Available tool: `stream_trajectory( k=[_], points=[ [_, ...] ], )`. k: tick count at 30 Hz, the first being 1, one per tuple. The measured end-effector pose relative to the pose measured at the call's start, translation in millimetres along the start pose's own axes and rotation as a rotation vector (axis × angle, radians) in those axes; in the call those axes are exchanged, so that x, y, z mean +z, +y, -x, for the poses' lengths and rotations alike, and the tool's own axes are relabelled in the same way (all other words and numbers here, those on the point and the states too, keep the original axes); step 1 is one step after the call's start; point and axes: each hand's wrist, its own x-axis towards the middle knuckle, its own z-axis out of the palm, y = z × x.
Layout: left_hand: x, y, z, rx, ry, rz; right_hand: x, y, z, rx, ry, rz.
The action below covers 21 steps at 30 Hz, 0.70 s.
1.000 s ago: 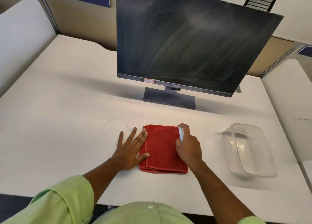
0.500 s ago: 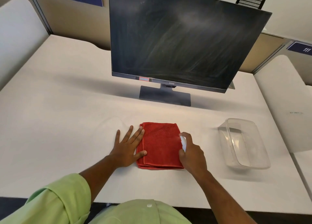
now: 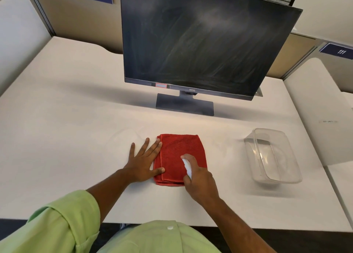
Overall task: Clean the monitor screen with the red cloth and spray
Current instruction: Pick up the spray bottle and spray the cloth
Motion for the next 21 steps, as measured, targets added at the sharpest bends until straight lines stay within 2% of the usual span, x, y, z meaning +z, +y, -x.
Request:
stream_trajectory(
  k=[5,13,21],
  points=[
    [-2,0,1,0.000,-0.005,0.003,3,8,10,-0.005,-0.033,0.020],
    [-2,1,2,-0.002,0.001,0.009,-18,50,21,0.165,0.048,0.050],
    [1,0,2,-0.004,0.018,0.002,-27,57,11,0.186,0.091,0.068]
  ],
)
